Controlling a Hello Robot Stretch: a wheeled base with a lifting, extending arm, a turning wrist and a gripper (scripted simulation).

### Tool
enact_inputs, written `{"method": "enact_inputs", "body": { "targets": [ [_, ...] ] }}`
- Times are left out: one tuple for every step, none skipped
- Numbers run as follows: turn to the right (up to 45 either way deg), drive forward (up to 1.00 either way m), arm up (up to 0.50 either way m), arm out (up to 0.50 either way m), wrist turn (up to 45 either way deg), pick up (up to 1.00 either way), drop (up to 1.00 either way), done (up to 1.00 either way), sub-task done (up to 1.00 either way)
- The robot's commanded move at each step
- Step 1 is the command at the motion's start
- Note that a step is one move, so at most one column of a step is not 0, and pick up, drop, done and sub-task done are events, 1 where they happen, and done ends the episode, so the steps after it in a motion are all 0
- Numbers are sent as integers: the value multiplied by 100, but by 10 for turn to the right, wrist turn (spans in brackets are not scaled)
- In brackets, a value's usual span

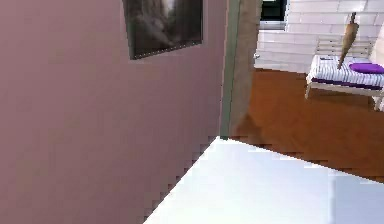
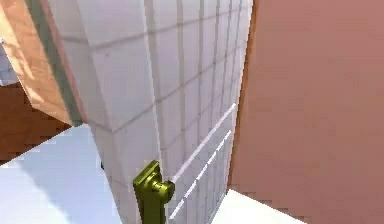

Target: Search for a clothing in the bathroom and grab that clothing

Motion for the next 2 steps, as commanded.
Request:
{"method": "enact_inputs", "body": {
  "targets": [
    [-450, 0, 0, 0, 0, 0, 0, 0, 0],
    [-450, 0, 0, 0, 0, 0, 0, 0, 0]
  ]
}}
